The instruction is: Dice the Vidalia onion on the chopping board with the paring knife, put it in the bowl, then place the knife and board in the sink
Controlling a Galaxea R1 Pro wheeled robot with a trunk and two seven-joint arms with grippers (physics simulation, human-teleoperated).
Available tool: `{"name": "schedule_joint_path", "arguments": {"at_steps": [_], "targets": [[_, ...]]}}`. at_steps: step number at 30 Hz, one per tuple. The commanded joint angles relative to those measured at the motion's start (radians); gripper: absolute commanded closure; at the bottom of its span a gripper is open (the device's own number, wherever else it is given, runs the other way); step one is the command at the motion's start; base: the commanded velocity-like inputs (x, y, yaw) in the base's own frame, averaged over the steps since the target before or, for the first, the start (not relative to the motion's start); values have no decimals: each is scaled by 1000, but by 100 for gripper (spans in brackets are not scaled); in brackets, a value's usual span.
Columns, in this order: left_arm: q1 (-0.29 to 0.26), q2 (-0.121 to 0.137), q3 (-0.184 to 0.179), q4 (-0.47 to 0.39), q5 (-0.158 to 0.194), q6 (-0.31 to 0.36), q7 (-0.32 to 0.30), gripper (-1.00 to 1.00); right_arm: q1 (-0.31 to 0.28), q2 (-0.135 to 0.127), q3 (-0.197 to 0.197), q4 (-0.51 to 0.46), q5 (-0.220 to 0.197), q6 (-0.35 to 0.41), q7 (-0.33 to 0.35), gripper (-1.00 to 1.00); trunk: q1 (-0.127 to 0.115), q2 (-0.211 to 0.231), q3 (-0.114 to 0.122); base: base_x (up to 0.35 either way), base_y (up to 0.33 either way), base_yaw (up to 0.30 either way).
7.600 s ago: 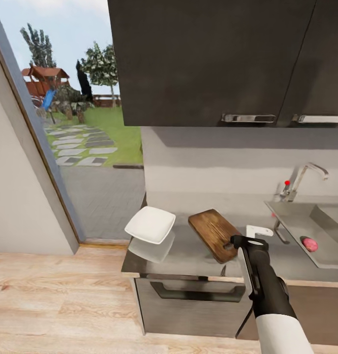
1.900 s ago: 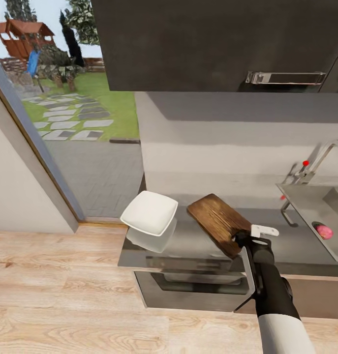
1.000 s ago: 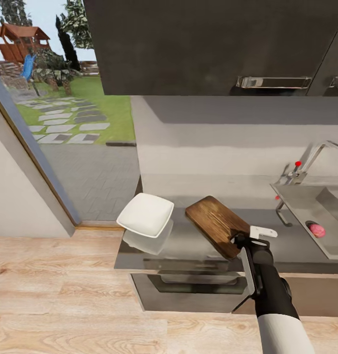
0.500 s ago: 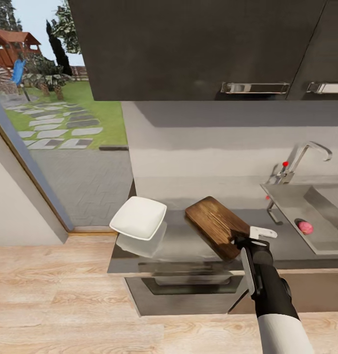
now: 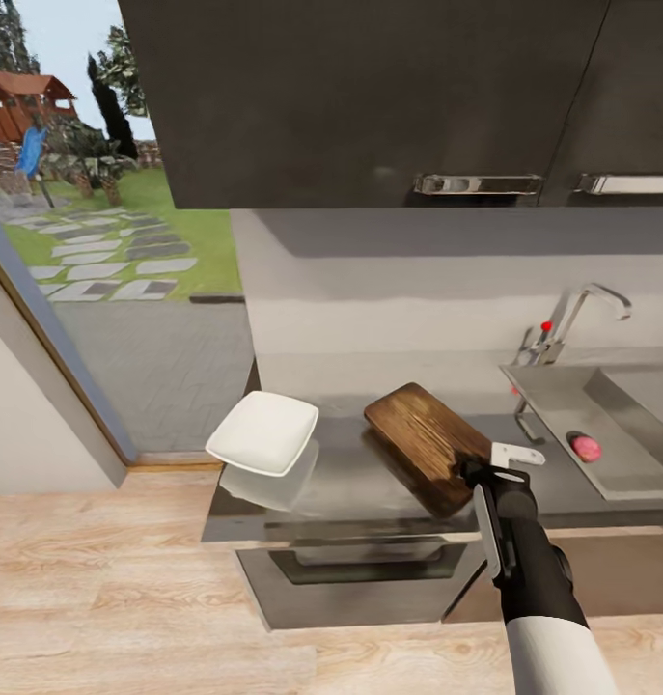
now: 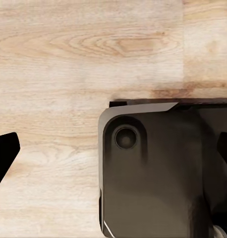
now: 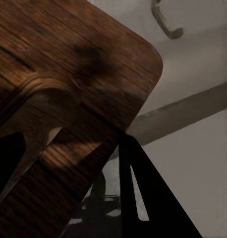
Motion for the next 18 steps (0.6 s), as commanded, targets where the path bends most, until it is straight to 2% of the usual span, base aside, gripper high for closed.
{"name": "schedule_joint_path", "arguments": {"at_steps": [1,5,12,18], "targets": [[-1,0,0,1,1,-3,0,-100,-1,1,-2,-2,11,7,4,100,1,-2,0,0,-158,0],[-1,-2,0,12,0,-3,0,-100,-1,1,-2,-8,11,7,4,100,1,-2,6,0,-153,0],[-1,-3,0,17,-1,-3,0,-100,-1,-8,2,-29,12,9,4,100,1,-2,10,0,-34,3],[-1,-3,0,17,-1,-3,0,-100,-1,-10,3,-37,11,10,3,100,1,-2,7,0,-254,166]]}}
